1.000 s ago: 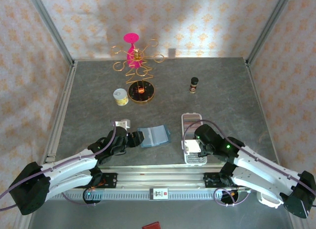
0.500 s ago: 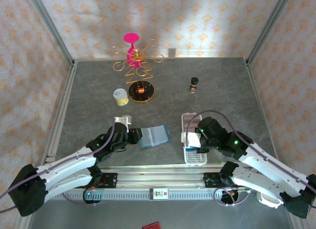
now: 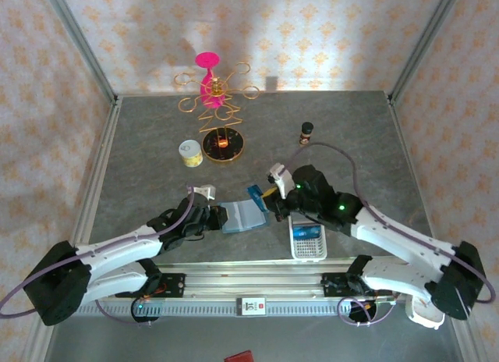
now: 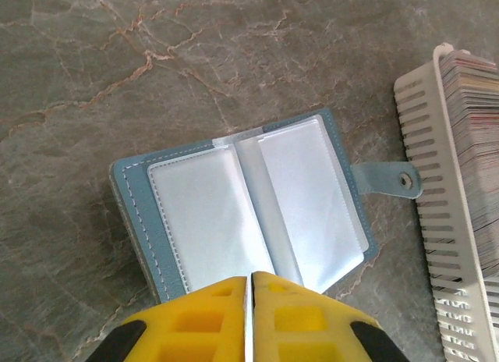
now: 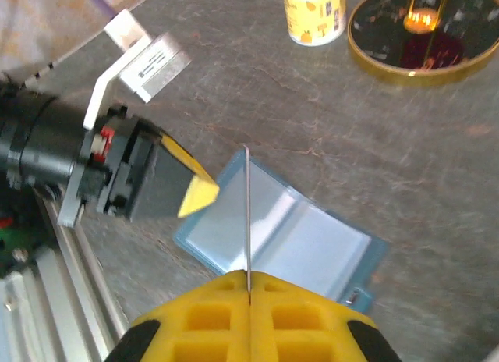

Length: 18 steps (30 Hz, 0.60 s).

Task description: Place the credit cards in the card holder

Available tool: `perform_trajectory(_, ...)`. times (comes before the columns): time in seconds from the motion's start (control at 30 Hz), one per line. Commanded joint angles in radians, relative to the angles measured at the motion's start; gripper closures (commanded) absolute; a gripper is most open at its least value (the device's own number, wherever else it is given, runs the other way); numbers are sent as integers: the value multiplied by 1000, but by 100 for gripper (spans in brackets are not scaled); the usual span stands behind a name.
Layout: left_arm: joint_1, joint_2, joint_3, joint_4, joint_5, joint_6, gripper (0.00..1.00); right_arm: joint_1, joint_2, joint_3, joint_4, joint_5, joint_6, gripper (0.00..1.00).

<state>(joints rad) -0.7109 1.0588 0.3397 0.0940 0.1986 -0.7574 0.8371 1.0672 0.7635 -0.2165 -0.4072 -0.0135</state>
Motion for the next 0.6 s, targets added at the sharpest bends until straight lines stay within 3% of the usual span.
perform_trajectory(0.0, -1, 24, 7, 43, 8, 4, 90, 38, 61, 4, 162, -1, 311, 100)
perform_trajectory(0.23, -1, 81, -15, 22, -19, 20, 94, 94, 200, -70, 348, 108, 639, 100)
perform_trajectory(0.57, -1, 121, -68, 41, -51, 8, 99, 125, 385, -77, 428, 191, 736, 100)
